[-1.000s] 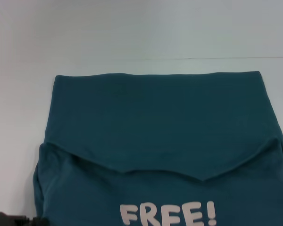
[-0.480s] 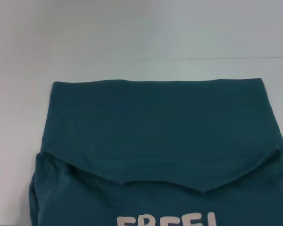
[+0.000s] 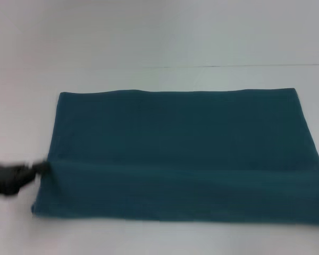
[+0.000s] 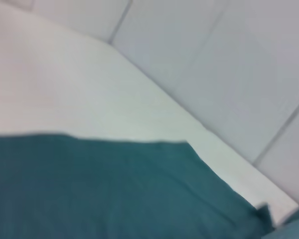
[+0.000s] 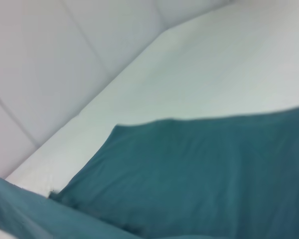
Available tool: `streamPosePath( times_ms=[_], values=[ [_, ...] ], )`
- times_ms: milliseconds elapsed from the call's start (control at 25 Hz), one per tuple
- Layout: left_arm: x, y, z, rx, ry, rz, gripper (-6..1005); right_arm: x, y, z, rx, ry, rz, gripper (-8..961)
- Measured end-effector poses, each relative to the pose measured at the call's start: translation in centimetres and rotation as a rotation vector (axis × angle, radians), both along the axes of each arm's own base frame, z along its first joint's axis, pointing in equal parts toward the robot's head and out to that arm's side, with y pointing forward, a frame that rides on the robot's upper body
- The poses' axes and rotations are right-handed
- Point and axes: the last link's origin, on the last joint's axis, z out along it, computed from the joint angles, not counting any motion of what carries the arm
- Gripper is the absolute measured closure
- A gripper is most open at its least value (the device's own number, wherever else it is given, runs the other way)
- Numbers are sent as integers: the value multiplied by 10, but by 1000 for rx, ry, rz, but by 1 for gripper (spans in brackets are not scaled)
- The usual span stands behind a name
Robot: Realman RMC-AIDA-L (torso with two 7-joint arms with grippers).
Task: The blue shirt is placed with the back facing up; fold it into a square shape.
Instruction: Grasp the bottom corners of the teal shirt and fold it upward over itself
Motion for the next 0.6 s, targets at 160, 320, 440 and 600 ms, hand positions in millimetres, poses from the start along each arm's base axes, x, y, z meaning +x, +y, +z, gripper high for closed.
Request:
streamPosePath(
  times_ms=[160,320,440,600],
  values=[
    [14,51,-2,78,13,6,997,-6,41,-4,55,-30,-6,925],
    [28,94,-9,149,53,34,997,-13,81,-12,126,-87,-14,924],
    [35,119,-16,199,84,73,997,-19,104,-20,170,-122,-32,923],
    [42,144,-27,261,122,125,996,-24,132,-32,230,-184,-67,922]
  ],
)
